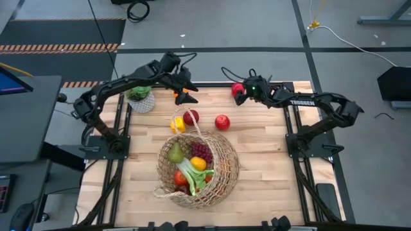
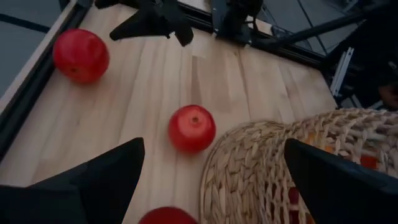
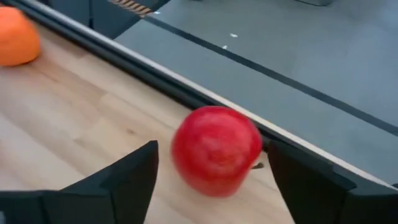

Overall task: Build produce basket
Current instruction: Put the apple into the basket

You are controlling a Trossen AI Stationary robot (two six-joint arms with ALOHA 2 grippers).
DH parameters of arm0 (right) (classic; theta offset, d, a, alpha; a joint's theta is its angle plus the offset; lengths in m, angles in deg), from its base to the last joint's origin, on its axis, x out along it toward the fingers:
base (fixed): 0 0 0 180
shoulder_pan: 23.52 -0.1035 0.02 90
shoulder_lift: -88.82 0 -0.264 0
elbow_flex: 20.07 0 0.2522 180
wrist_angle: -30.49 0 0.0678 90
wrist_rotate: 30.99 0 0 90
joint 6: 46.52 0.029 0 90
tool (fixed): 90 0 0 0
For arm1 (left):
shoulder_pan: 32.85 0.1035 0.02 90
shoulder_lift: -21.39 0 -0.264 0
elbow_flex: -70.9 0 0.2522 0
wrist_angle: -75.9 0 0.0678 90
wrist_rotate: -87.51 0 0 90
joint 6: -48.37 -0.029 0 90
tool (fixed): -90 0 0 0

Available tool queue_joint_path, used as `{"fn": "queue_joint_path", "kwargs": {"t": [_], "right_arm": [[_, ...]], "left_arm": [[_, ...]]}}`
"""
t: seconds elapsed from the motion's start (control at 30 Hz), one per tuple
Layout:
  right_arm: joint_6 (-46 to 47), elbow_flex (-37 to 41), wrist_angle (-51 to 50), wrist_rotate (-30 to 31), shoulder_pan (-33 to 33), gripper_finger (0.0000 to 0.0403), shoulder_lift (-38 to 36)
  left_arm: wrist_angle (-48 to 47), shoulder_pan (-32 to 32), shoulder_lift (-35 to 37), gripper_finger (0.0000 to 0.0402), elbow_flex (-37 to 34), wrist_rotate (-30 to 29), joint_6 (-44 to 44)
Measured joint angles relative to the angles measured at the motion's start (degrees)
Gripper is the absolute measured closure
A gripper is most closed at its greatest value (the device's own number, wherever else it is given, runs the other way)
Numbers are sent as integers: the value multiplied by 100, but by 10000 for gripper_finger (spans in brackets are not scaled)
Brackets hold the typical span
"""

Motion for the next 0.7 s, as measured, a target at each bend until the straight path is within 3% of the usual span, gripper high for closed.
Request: {"fn": "queue_joint_path", "kwargs": {"t": [0.3,0.7], "right_arm": [[-120,-1,766,-28,76,11,1133],[-172,-194,1267,-207,314,4,1503]], "left_arm": [[776,-131,942,8,-985,27,-66],[1659,-162,1691,8,-2237,6,275]]}}
